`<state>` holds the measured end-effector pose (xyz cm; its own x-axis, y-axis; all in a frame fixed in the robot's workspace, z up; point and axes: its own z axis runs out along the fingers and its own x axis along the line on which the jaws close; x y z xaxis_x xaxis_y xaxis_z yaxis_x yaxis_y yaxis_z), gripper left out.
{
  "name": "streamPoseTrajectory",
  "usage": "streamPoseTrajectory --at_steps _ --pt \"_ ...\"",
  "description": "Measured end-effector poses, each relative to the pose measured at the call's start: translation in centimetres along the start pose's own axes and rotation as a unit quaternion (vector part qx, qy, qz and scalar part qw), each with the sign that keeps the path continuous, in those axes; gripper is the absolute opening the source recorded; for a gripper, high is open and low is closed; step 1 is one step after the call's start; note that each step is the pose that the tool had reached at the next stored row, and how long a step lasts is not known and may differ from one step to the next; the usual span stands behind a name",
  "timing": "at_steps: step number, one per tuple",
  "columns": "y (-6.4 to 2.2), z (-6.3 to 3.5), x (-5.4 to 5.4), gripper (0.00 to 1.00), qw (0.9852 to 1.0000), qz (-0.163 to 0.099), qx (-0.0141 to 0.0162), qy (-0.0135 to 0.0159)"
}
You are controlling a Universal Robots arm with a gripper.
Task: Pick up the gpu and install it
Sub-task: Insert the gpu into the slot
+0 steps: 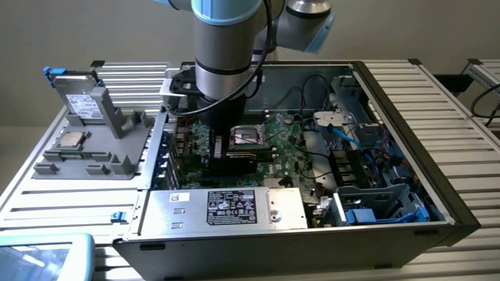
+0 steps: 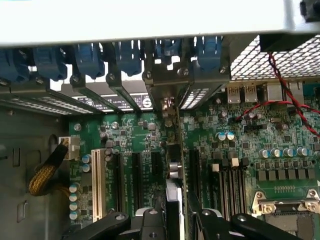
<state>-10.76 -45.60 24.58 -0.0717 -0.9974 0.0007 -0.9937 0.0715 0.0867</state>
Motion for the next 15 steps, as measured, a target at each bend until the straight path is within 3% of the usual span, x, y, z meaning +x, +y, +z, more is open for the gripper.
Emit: streamPoseTrajectory --at_steps 15 --pt "0.01 0.07 0.0 0.27 1.0 0.0 -0.0001 -0.0007"
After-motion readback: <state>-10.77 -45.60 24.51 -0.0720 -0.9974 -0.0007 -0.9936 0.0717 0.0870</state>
